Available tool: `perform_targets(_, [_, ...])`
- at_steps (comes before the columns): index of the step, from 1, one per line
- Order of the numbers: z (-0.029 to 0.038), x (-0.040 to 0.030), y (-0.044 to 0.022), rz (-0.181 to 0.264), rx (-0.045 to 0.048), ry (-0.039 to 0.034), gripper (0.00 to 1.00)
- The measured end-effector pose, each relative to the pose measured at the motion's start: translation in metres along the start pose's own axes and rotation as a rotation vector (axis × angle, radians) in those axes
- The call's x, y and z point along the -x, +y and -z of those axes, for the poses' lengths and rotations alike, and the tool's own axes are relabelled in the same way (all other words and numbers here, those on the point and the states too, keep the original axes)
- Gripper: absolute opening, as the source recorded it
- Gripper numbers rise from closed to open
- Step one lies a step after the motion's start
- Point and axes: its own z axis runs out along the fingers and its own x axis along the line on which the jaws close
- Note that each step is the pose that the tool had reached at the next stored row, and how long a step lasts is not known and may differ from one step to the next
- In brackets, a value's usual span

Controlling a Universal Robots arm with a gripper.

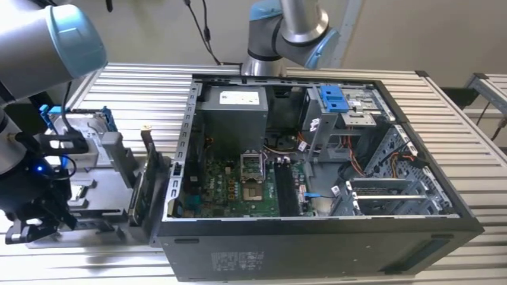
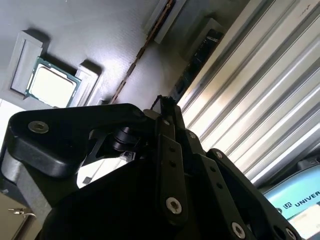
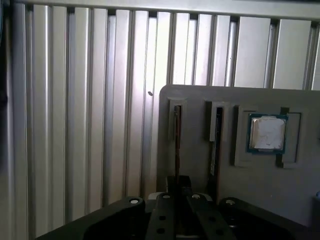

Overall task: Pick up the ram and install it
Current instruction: 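Pick up the ram and move it above insertion slot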

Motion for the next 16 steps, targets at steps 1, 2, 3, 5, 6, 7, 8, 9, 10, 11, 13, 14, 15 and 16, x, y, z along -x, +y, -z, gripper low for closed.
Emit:
perform_targets(1, [0.0009, 0.0000, 0.0000, 0.000, 0.0000, -0.0001, 0.15])
perform_targets(2, [0.0019, -0.0001, -0.0002, 0.000, 0.0000, -0.0001, 0.15])
perform_targets(3, [0.0030, -0.0001, -0.0002, 0.000, -0.0001, -0.0004, 0.15])
perform_targets(5, [0.0051, 0.0000, -0.0002, 0.000, -0.0001, -0.0013, 0.15])
perform_targets(6, [0.0061, 0.0000, -0.0002, 0.000, -0.0001, -0.0014, 0.15])
perform_targets(7, [0.0070, 0.0000, -0.0002, 0.000, -0.0001, -0.0015, 0.15])
perform_targets(8, [0.0079, 0.0000, -0.0002, 0.000, 0.0000, -0.0015, 0.15])
perform_targets(9, [0.0089, 0.0000, -0.0003, 0.000, 0.0000, -0.0015, 0.15])
perform_targets(10, [0.0098, 0.0001, -0.0003, 0.000, -0.0001, -0.0016, 0.15])
perform_targets(11, [0.0107, 0.0001, -0.0003, 0.000, -0.0001, -0.0015, 0.15])
perform_targets(13, [0.0126, 0.0001, -0.0004, 0.000, 0.0000, -0.0018, 0.15])
perform_targets(14, [0.0135, 0.0001, -0.0004, 0.000, -0.0001, -0.0023, 0.15])
perform_targets(15, [0.0143, 0.0001, -0.0004, 0.000, -0.0002, -0.0027, 0.15])
perform_targets(16, [0.0151, 0.0001, -0.0004, 0.000, -0.0002, -0.0029, 0.15])
